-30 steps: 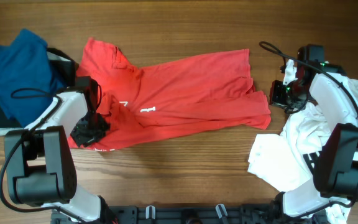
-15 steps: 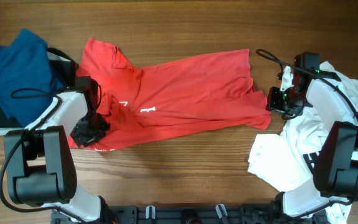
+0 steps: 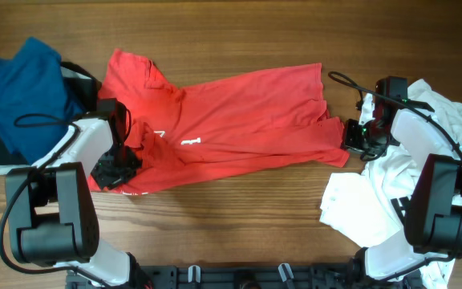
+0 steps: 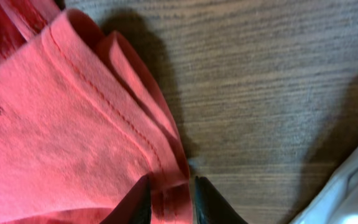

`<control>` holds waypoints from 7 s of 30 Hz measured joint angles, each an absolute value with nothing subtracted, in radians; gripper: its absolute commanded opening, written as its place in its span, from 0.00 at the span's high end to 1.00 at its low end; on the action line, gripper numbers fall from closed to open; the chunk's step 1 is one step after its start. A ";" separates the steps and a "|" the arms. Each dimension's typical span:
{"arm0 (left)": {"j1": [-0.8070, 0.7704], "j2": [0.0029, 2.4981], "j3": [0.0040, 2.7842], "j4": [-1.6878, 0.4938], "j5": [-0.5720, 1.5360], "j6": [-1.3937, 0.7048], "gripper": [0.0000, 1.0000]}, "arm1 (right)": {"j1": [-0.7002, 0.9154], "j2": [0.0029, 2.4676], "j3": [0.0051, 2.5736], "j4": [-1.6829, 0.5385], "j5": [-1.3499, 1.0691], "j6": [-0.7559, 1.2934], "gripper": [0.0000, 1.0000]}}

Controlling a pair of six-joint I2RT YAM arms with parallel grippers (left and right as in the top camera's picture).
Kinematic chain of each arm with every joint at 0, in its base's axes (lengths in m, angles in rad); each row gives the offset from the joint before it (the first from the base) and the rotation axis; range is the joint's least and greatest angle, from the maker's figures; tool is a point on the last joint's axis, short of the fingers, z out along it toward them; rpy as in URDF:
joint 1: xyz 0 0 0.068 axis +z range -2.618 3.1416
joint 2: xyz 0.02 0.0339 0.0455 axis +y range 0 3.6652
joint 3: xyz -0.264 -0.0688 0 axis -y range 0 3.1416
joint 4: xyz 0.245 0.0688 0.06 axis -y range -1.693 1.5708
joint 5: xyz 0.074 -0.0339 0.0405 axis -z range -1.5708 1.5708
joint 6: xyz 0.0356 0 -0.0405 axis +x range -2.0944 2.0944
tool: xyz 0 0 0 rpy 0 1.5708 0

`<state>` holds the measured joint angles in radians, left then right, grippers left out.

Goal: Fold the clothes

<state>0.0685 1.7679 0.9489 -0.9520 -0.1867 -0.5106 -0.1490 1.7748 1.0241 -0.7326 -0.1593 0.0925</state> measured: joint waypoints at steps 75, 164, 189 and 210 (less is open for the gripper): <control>-0.554 1.509 0.901 -0.558 0.105 -0.348 0.24 | -0.093 1.757 0.949 -0.603 -0.134 0.313 0.96; -0.315 1.560 0.742 -0.721 -0.271 -0.672 0.55 | -0.197 1.757 0.936 -0.670 -0.458 0.031 0.41; -0.313 1.519 0.716 -0.728 -0.170 -0.648 0.58 | -0.321 1.655 0.874 -0.781 -0.152 0.261 0.87; 0.006 1.594 1.077 -0.479 0.006 -0.319 0.15 | -0.328 1.306 0.872 -0.752 -0.346 0.109 0.62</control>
<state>0.0055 1.5940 1.0767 -0.4786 0.0059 -0.3191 -0.3279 1.3056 0.8719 -0.7521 -0.3462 0.1093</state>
